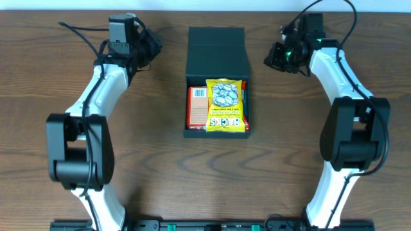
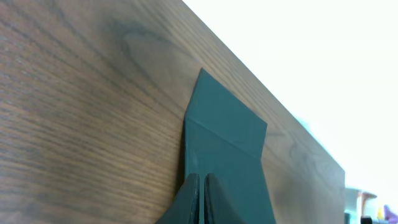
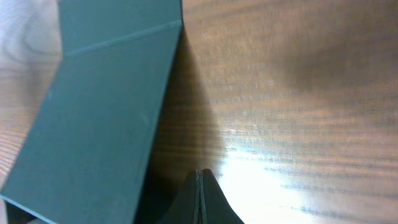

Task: Pack container
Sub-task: 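Push the black lid forward and down with both grippers to close it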

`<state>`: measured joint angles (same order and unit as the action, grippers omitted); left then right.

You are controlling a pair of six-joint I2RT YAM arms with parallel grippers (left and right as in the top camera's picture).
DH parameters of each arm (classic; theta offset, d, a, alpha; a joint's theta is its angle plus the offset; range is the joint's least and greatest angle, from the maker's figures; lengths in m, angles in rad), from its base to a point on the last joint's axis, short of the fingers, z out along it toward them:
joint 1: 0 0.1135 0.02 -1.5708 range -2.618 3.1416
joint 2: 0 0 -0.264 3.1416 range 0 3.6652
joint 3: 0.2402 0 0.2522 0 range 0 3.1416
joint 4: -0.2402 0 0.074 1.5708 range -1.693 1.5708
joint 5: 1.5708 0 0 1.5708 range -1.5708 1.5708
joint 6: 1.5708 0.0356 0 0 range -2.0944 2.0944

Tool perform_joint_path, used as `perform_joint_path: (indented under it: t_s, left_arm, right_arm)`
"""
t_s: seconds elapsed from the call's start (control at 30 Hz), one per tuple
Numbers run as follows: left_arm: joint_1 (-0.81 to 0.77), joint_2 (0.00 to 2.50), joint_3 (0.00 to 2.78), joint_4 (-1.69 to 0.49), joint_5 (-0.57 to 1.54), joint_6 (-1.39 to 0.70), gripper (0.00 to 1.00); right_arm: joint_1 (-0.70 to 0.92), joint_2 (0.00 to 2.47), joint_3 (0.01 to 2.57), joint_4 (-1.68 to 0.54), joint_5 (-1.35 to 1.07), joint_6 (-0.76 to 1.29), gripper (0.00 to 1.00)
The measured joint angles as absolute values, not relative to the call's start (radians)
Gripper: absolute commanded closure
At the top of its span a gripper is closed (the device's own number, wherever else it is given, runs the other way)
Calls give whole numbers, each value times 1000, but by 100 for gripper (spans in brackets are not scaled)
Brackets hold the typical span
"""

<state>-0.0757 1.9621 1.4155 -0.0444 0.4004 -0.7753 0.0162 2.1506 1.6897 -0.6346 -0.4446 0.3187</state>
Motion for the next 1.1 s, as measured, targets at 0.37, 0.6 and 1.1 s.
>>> perform_joint_path:
  t_s: [0.37, 0.6, 1.1]
  left_arm:
    - [-105, 2093, 1415, -25, 427, -917, 94]
    - [-149, 2093, 1415, -17, 426, -926, 94]
    - [-140, 2218, 1415, 80, 462, -1009, 94]
  right_arm:
    - [14, 2151, 1690, -626, -503, 313, 98]
    - [15, 2220, 1690, -640, -558, 303, 99]
    - [19, 2318, 1690, -556, -735, 326, 98]
